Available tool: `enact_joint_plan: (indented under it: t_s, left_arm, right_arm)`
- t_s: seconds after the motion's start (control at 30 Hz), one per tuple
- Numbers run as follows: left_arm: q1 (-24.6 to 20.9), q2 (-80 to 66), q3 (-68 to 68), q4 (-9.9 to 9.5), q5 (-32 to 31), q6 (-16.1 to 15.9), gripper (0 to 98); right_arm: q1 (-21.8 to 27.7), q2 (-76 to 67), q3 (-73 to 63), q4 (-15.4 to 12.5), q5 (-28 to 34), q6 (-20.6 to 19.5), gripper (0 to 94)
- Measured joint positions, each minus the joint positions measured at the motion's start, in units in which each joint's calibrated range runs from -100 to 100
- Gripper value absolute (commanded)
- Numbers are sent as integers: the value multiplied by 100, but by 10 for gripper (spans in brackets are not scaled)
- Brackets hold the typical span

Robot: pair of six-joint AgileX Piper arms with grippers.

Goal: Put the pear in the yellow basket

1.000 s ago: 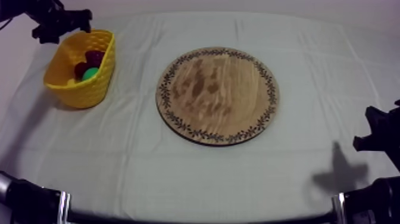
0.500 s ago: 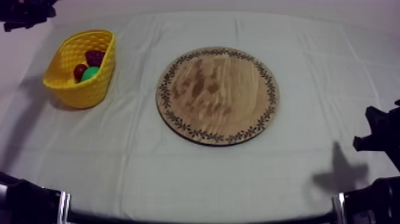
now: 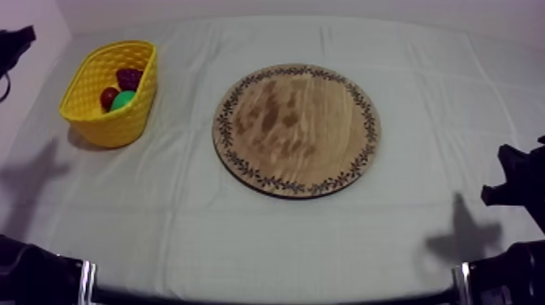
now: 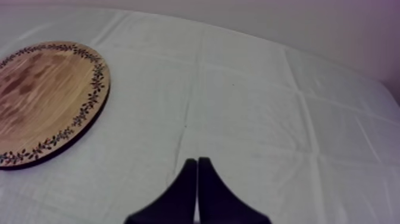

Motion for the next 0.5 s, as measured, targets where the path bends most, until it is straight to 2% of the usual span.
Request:
enact_joint_plan:
  t_s: [0.5]
  left_arm:
    - [-44, -3441, 3127, -5, -1068, 78, 1]
  right_arm:
    - [0, 0, 0, 0, 0, 0, 5]
